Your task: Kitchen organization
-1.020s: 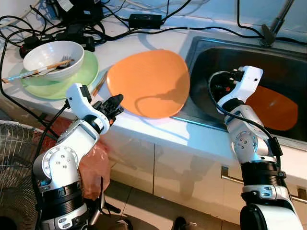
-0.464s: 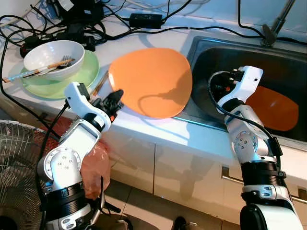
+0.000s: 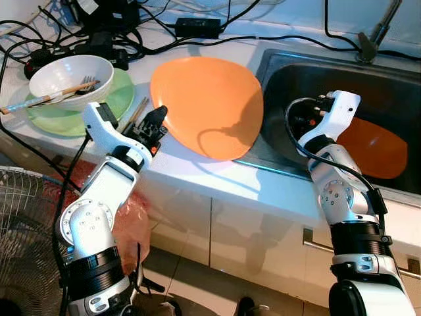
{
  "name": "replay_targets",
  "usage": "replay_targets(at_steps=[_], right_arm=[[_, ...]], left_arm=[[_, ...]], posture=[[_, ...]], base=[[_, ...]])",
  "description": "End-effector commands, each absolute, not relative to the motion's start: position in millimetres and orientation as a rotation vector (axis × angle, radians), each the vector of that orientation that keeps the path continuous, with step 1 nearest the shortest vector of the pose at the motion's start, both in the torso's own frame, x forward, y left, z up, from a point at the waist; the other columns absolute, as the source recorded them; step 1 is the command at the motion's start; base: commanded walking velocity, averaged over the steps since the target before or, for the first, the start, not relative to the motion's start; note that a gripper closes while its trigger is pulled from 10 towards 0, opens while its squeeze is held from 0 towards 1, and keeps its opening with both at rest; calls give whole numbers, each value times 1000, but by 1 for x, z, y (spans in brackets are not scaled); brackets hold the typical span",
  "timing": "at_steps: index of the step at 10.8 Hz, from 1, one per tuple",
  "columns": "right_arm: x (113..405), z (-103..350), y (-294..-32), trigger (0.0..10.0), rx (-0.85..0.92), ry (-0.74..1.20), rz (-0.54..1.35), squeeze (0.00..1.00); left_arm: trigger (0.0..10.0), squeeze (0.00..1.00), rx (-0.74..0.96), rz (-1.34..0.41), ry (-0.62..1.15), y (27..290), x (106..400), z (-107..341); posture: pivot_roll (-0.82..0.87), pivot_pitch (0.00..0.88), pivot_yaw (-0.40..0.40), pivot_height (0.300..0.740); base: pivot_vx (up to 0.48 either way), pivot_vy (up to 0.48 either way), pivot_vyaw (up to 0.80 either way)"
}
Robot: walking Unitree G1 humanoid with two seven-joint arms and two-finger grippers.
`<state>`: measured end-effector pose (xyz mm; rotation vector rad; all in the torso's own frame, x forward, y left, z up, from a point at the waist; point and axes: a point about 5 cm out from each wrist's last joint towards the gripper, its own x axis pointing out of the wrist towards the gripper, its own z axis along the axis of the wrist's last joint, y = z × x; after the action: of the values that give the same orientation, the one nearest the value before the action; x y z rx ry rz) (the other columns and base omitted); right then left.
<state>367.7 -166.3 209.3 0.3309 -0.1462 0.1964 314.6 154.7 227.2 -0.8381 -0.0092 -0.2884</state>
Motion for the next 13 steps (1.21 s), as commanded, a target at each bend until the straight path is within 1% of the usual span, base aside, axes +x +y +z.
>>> replay_targets(at_steps=[1,4,7,8,9,12,13], right_arm=[[368,209,-167,10000,324,-141,194,0],[368,209,-166,10000,327,-144,199,0],[368,209,-165,10000,328,-145,196,0],[368,209,-167,10000,330,-148,189,0],[368,209,-167,10000,330,-150,187,0],[368,210,-169,10000,367,-153,171,0],[369,210,-174,10000,490,-158,154,0]], left_arm=[[0,0,-820,-323,-53,154,311,236],[0,0,-820,-333,-74,153,312,240],[0,0,-874,-329,-180,158,312,252],[5333,0,-887,-354,-245,156,309,263],[10000,0,-894,-362,-258,156,309,265],[10000,0,-915,-372,-262,152,311,265],[10000,0,-903,-405,-265,145,312,266]], posture=[[98,179,14,740],[97,171,18,740],[96,164,20,740],[95,163,20,740],[95,163,20,740],[93,170,21,740],[91,171,22,740]], base=[[0,0,0],[0,0,0],[0,0,0],[0,0,0],[0,0,0],[0,0,0],[0,0,0]])
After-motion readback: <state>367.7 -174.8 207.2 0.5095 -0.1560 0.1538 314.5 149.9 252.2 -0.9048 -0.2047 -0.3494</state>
